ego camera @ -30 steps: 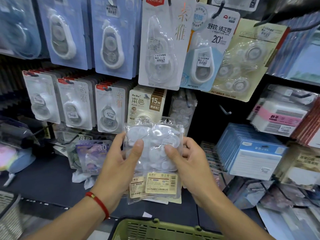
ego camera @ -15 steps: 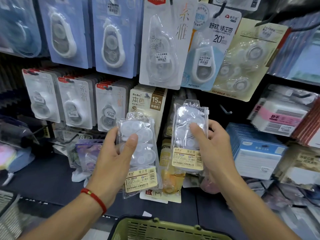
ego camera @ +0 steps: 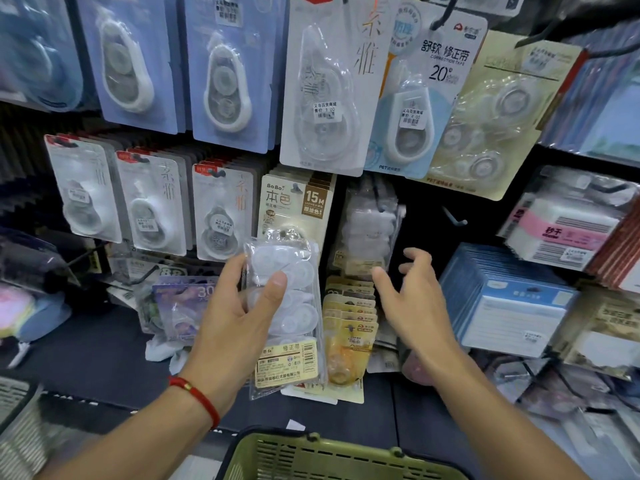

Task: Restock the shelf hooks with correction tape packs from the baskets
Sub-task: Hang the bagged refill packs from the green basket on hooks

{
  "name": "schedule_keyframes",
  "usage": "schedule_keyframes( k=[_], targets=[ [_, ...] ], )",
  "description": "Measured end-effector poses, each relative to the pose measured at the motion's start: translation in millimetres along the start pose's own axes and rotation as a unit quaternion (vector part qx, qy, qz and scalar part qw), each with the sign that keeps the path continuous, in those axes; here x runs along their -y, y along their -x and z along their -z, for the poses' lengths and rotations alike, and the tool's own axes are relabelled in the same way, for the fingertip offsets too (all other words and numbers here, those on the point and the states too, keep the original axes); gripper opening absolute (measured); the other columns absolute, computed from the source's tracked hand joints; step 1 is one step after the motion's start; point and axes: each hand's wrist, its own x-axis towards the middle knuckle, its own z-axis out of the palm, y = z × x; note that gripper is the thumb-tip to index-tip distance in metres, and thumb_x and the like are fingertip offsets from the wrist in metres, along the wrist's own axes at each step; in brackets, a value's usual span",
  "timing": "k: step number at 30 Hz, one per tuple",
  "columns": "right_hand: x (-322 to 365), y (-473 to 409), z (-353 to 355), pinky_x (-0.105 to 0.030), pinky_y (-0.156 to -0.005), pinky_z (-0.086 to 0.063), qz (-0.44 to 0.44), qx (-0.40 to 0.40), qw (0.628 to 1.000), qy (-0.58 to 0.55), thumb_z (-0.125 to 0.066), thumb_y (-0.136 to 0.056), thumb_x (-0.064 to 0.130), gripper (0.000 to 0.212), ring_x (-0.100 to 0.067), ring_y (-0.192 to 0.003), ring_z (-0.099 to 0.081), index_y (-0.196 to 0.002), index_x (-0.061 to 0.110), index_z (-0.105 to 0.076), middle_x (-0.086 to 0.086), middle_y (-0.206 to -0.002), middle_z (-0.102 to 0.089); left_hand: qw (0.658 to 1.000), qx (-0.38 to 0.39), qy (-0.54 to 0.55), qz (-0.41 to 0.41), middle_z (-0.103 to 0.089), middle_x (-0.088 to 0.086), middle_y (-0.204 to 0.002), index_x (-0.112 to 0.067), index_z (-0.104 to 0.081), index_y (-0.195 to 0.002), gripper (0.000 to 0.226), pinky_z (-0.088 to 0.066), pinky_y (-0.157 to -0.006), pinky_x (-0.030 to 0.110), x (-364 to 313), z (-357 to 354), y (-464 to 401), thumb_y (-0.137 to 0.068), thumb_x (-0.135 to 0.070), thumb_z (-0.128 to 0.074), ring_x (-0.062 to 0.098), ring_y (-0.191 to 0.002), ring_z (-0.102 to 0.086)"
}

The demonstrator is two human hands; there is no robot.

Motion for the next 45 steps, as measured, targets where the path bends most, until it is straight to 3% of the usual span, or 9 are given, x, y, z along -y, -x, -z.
schedule_keyframes(
  k=[3,7,14,18,22,30,35,41,45],
  targets=[
    [5,26,-5,-0.032,-0.095,-0.051,0.061,0.044,0.993,-0.094,-0.059,-0.102,0.048,0.030,-0.001,-0.112,-0.062,-0.125,0.030,-0.060,0.015,-0.121,-0.067,1.000,0.002,-0.015,-0.006,-0.081,-0.002,-0.110,-0.052,-0.058,-0.126,0.049,-0.062,-0.092,0.051,4,-1,-1,-0.082,-0.060,-0.078,0.027,-0.103,-0.077],
    [23,57,-14,-0.040,-0.094,-0.059,0.068,0.210,0.947,-0.234,-0.059,-0.090,0.067,0.045,-0.006,-0.107,-0.071,-0.118,0.033,-0.070,0.016,-0.114,-0.076,1.000,0.012,0.000,0.005,-0.082,0.004,-0.105,-0.052,-0.060,-0.117,0.048,-0.066,-0.075,0.037,4,-9,2,-0.078,-0.046,-0.086,0.025,-0.095,-0.080],
    [23,57,-12,-0.037,-0.081,-0.065,0.065,0.128,0.933,-0.330,-0.066,-0.093,0.044,0.018,-0.017,-0.097,-0.078,-0.107,0.036,-0.072,0.006,-0.107,-0.080,1.000,0.011,-0.017,0.019,-0.081,0.002,-0.107,-0.051,-0.054,-0.129,0.062,-0.062,-0.091,0.053,2,-7,5,-0.074,-0.054,-0.084,0.024,-0.100,-0.079],
    [20,42,3,-0.066,-0.085,-0.058,0.014,0.030,0.925,-0.379,-0.065,-0.083,0.055,0.025,-0.049,-0.100,-0.068,-0.093,0.032,-0.067,-0.018,-0.104,-0.073,0.998,-0.004,-0.046,0.031,-0.080,-0.003,-0.111,-0.056,-0.051,-0.131,0.066,-0.057,-0.100,0.050,4,-4,3,-0.071,-0.049,-0.076,0.020,-0.105,-0.075],
    [19,23,18,-0.053,-0.077,-0.062,-0.040,0.023,0.901,-0.432,-0.069,-0.090,0.040,0.013,-0.038,-0.091,-0.076,-0.094,0.029,-0.074,-0.016,-0.100,-0.079,0.998,-0.006,-0.059,0.038,-0.077,0.001,-0.116,-0.050,-0.051,-0.135,0.066,-0.053,-0.106,0.054,3,-5,2,-0.076,-0.028,-0.068,0.026,-0.110,-0.072],
    [19,17,24,-0.055,-0.072,-0.063,-0.053,0.052,0.904,-0.420,-0.068,-0.102,0.028,0.012,-0.034,-0.080,-0.079,-0.105,0.018,-0.074,-0.012,-0.095,-0.081,0.998,-0.007,-0.049,0.038,-0.079,0.002,-0.110,-0.049,-0.051,-0.136,0.066,-0.054,-0.104,0.056,-1,-6,5,-0.076,-0.028,-0.068,0.030,-0.107,-0.073],
    [19,15,17,-0.064,-0.081,-0.060,-0.054,0.035,0.919,-0.389,-0.069,-0.101,0.036,0.013,-0.048,-0.097,-0.073,-0.100,0.024,-0.076,-0.018,-0.099,-0.079,0.998,-0.012,-0.045,0.037,-0.078,-0.002,-0.111,-0.048,-0.051,-0.136,0.070,-0.055,-0.103,0.051,-4,-6,5,-0.073,-0.022,-0.065,0.025,-0.107,-0.072],
    [6,19,6,-0.025,-0.100,-0.050,0.005,-0.052,0.976,-0.211,-0.065,-0.102,0.030,0.026,-0.009,-0.114,-0.063,-0.127,0.025,-0.061,0.010,-0.121,-0.066,0.998,0.004,-0.056,-0.003,-0.077,-0.002,-0.102,-0.071,-0.055,-0.122,0.077,-0.053,-0.087,0.027,-9,-7,7,-0.073,-0.014,-0.072,0.011,-0.095,-0.073],
    [10,39,-5,-0.037,-0.101,-0.057,0.054,0.134,0.951,-0.274,-0.067,-0.102,0.036,0.019,-0.008,-0.110,-0.070,-0.120,0.029,-0.070,0.012,-0.116,-0.076,0.997,0.052,-0.053,-0.024,-0.078,-0.004,-0.104,-0.064,-0.053,-0.135,0.085,-0.060,-0.087,0.028,-5,-11,11,-0.090,0.004,-0.076,0.011,-0.102,-0.075]
  ],
)
